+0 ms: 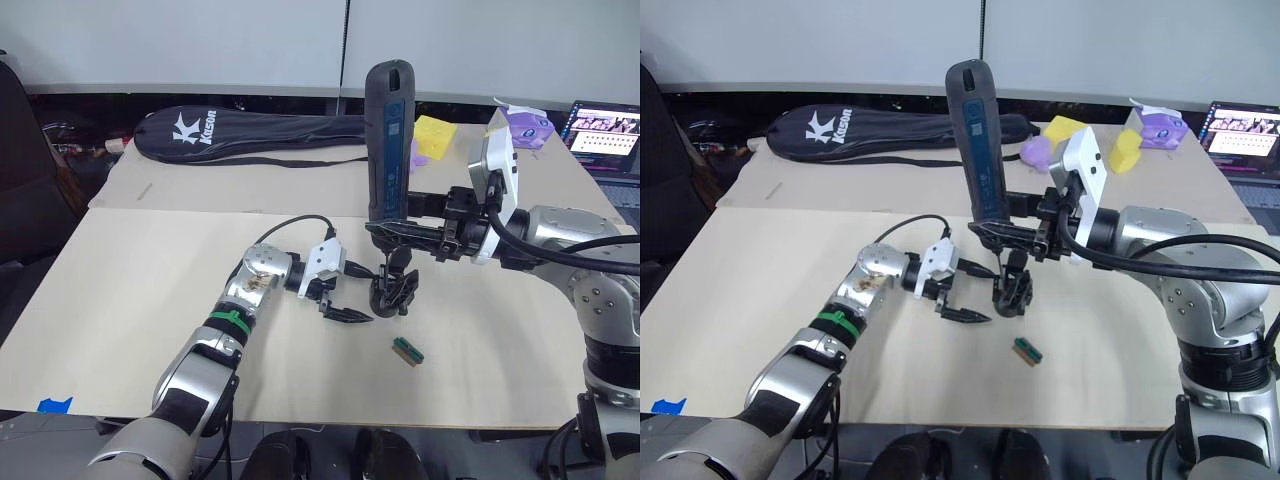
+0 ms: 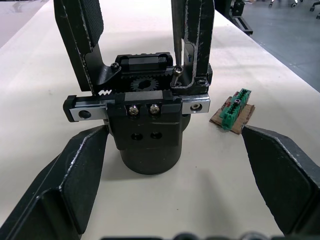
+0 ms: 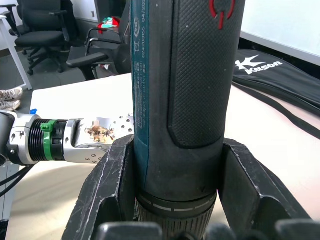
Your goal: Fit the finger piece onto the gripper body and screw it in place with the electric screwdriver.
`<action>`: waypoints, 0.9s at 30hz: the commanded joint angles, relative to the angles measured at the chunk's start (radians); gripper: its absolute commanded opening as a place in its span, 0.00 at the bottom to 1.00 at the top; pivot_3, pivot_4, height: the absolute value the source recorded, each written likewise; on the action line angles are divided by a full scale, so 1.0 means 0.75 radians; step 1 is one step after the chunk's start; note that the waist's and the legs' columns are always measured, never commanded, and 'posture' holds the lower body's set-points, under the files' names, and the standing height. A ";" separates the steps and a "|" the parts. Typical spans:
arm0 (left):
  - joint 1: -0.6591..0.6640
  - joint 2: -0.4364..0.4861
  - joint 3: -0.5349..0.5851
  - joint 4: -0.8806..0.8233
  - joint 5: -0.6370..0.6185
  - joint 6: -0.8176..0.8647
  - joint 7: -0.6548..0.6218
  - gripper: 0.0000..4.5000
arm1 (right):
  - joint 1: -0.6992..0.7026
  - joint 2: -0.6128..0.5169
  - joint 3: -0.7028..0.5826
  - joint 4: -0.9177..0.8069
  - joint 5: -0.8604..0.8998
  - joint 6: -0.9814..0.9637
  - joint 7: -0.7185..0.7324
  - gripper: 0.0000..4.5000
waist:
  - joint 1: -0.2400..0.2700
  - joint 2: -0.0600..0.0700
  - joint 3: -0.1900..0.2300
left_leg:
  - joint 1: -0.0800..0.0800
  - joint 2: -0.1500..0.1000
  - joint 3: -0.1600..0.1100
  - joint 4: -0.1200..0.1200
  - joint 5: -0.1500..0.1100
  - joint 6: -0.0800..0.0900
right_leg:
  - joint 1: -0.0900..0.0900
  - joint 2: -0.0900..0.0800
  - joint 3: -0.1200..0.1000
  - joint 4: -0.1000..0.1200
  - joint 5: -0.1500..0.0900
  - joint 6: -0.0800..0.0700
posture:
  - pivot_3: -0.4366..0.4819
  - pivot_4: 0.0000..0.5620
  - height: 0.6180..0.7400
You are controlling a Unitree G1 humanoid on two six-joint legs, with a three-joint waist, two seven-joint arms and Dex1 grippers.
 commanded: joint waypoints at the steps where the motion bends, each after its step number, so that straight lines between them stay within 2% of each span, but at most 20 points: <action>1: -0.023 -0.007 0.012 -0.006 0.000 -0.027 -0.001 1.00 | -0.024 -0.007 -0.083 -0.056 0.035 -0.015 -0.005 0.42 | 0.000 0.000 0.000 | 0.000 0.000 0.000 0.000 0.000 0.000 | 0.000 0.000 0.000 0.000 0.000 0.000 | 0.48 0.27 1.00; 27: -0.016 -0.012 0.011 -0.009 0.004 -0.037 0.002 1.00 | 0.017 -0.015 -0.093 -0.081 0.019 -0.023 0.006 0.42 | 0.000 0.000 0.000 | 0.000 0.000 0.000 0.000 0.000 0.000 | 0.000 0.000 0.000 0.000 0.000 0.000 | 0.48 0.27 1.00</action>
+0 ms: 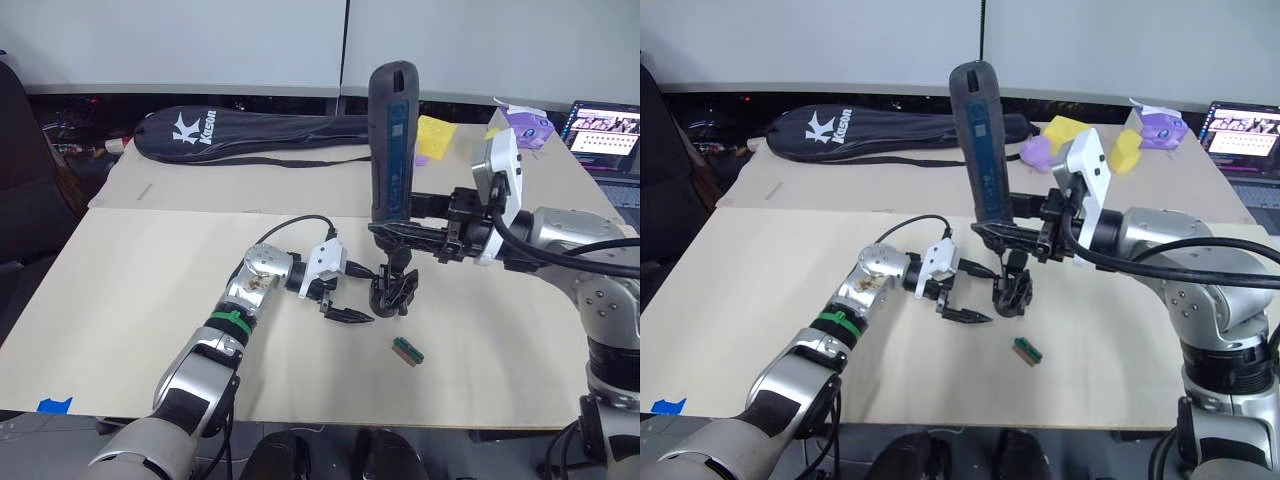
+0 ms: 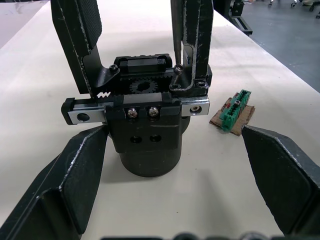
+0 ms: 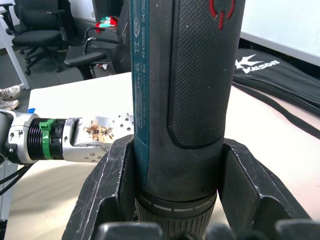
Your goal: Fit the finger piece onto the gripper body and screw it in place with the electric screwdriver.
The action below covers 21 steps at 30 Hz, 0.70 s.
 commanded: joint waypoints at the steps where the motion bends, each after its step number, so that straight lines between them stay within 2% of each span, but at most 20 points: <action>1: -0.015 -0.005 0.011 -0.009 0.001 -0.033 0.000 1.00 | -0.010 -0.007 -0.063 -0.057 0.020 -0.025 -0.004 0.42 | 0.000 0.000 0.000 | 0.000 0.000 0.000 0.000 0.000 0.000 | 0.000 0.000 0.000 0.000 0.000 0.000 | 0.48 0.27 1.00; 21: -0.013 -0.005 0.012 -0.016 0.000 -0.031 0.007 1.00 | -0.008 0.004 -0.070 -0.046 0.030 -0.035 0.001 0.42 | 0.000 0.000 0.000 | 0.000 0.000 0.000 0.000 0.000 0.000 | 0.000 0.000 0.000 0.000 0.000 0.000 | 0.48 0.27 1.00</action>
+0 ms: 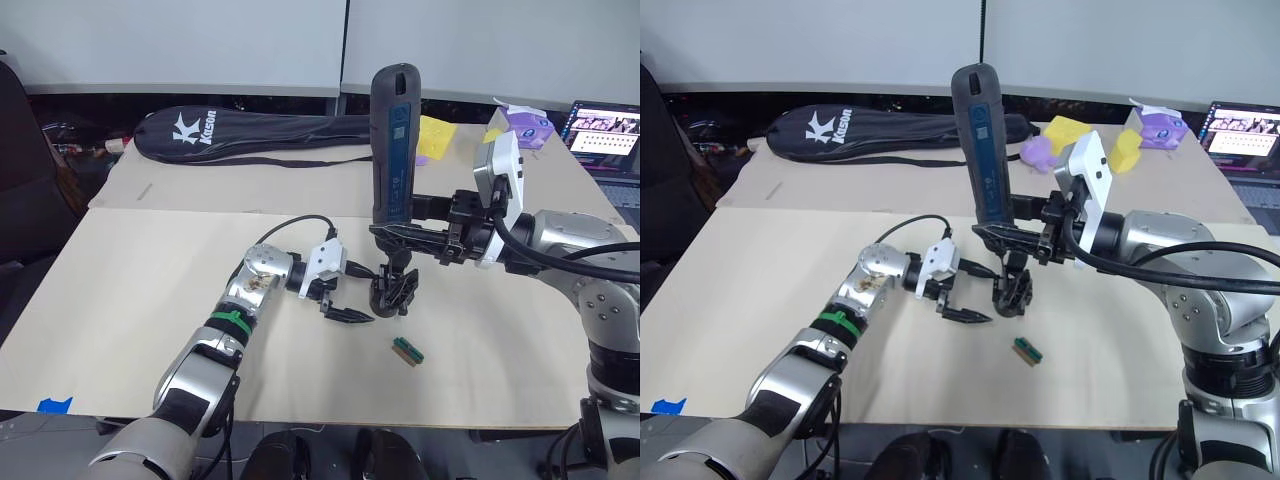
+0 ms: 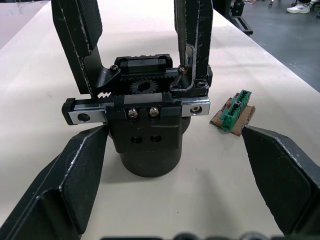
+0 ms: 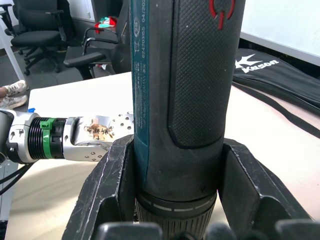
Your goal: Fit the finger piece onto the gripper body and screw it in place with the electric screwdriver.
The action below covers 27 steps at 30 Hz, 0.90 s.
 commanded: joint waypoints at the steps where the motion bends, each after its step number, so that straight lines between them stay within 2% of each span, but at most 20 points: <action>1: -0.014 -0.005 0.011 -0.015 0.000 -0.030 0.004 1.00 | -0.020 0.002 -0.068 -0.041 0.026 -0.035 0.006 0.42 | 0.000 0.000 0.000 | 0.000 0.000 0.000 0.000 0.000 0.000 | 0.000 0.000 0.000 0.000 0.000 0.000 | 0.48 0.27 1.00; 14: -0.015 -0.008 0.013 -0.011 -0.001 -0.032 0.007 1.00 | -0.076 0.017 -0.055 -0.059 0.052 0.005 -0.026 0.42 | -0.002 0.000 0.000 | 0.000 0.000 0.000 0.000 0.000 0.000 | 0.000 0.000 0.000 0.000 0.000 0.000 | 0.48 0.27 1.00; 27: -0.012 -0.005 0.014 -0.014 0.000 -0.031 0.009 1.00 | -0.012 0.010 -0.060 -0.046 0.014 -0.024 0.011 0.42 | 0.000 0.000 0.000 | 0.000 0.000 0.000 0.000 0.000 0.000 | 0.000 0.000 0.000 0.000 0.000 0.000 | 0.48 0.27 1.00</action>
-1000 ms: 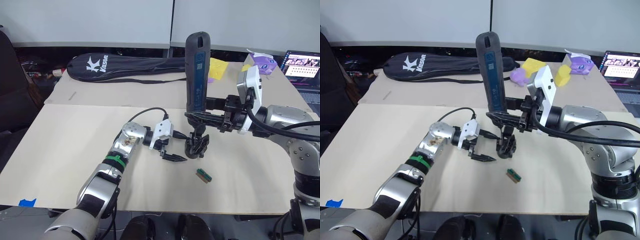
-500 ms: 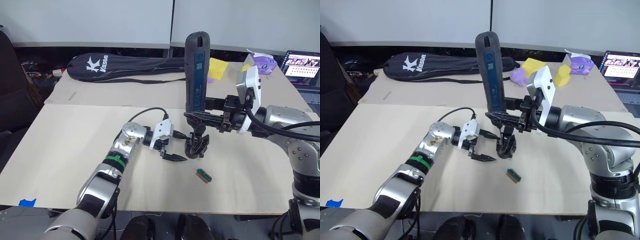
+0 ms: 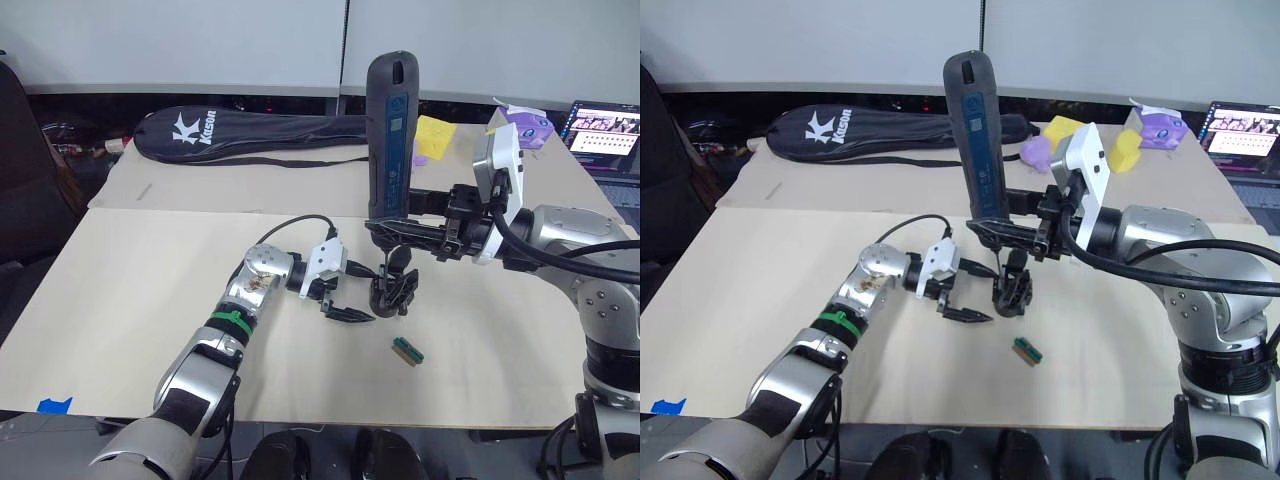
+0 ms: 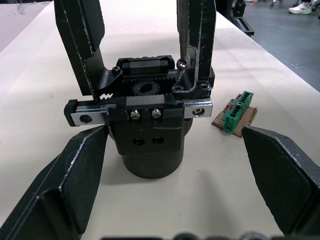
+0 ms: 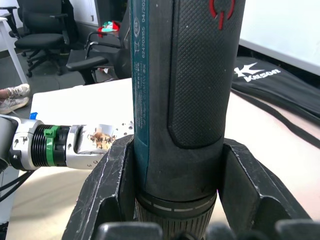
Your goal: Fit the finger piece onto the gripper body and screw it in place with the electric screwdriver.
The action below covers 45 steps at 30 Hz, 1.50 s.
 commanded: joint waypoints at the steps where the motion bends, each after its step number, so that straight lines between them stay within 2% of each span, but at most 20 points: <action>1: -0.013 -0.002 0.013 -0.014 -0.001 -0.031 0.000 1.00 | 0.006 -0.010 -0.061 -0.032 0.011 -0.042 0.017 0.42 | 0.000 0.000 0.000 | 0.000 0.000 0.000 0.000 0.000 0.000 | 0.000 0.000 0.000 0.000 0.000 0.000 | 0.48 0.27 1.00; 12: -0.012 -0.002 0.012 -0.014 -0.001 -0.032 -0.001 1.00 | 0.019 -0.010 -0.064 -0.037 -0.013 -0.053 0.025 0.42 | 0.000 0.000 0.000 | 0.000 0.000 0.000 0.000 0.000 0.000 | 0.000 0.000 0.000 0.000 0.000 0.000 | 0.48 0.27 1.00; 23: -0.007 -0.005 0.010 -0.016 0.000 -0.037 -0.001 1.00 | -0.101 0.005 -0.076 -0.055 0.102 0.045 -0.059 0.42 | 0.000 0.000 0.000 | 0.000 0.000 0.000 0.000 0.000 0.000 | 0.000 0.000 0.000 0.000 0.000 0.000 | 0.48 0.27 1.00; 45: 0.001 -0.007 0.010 -0.028 -0.005 -0.028 0.001 1.00 | -0.038 -0.023 -0.062 -0.028 0.017 0.008 0.004 0.42 | -0.001 0.000 0.000 | 0.000 0.000 0.000 0.000 0.000 0.000 | 0.000 0.000 0.000 0.000 0.000 0.000 | 0.48 0.27 1.00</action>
